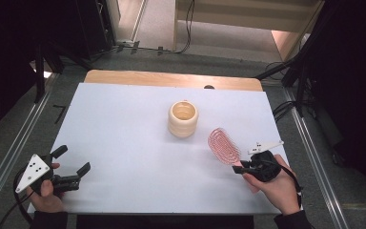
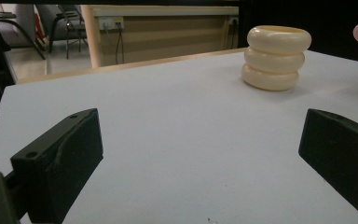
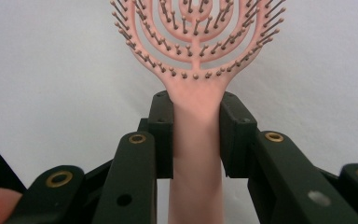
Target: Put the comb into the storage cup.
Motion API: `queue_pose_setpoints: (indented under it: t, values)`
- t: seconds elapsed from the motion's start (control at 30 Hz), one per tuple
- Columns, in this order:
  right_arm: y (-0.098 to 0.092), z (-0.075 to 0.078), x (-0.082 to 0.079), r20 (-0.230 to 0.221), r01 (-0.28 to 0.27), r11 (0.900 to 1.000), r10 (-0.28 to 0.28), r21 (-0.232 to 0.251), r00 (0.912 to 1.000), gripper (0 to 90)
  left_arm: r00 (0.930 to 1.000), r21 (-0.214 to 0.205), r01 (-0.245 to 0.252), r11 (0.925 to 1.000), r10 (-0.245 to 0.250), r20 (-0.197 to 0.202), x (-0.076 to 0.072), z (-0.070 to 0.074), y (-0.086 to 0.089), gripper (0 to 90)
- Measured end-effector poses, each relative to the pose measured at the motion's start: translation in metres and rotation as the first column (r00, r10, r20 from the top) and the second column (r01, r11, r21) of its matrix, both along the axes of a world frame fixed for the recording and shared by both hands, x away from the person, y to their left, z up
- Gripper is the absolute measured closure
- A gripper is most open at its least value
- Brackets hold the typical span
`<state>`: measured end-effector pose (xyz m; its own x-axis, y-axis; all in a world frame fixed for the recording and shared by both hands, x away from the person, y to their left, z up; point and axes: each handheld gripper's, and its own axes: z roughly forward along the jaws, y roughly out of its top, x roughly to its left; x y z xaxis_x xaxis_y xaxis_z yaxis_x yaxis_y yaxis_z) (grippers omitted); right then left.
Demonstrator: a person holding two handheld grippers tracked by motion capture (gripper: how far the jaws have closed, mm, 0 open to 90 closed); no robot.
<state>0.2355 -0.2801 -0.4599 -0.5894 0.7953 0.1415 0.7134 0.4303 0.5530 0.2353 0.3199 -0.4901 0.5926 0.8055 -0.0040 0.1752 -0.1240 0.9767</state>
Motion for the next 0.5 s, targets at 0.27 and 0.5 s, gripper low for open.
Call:
queue_pose_setpoints:
  t: [0.27,0.5]
  values:
    - [0.004,0.0078,-0.0022,0.085,0.012,0.9993,-0.015,0.035,0.9963,68.1,1.0,0.009,0.005,0.9999,-0.005,0.0,-0.0002,0.0006,-0.0009,0.3]
    - [0.01,0.0093,-0.0002,0.116,0.008,0.9983,-0.015,0.058,0.9931,68.1,1.0,0.018,0.005,0.9998,-0.005,0.003,-0.0001,0.0028,-0.0031,0.3]
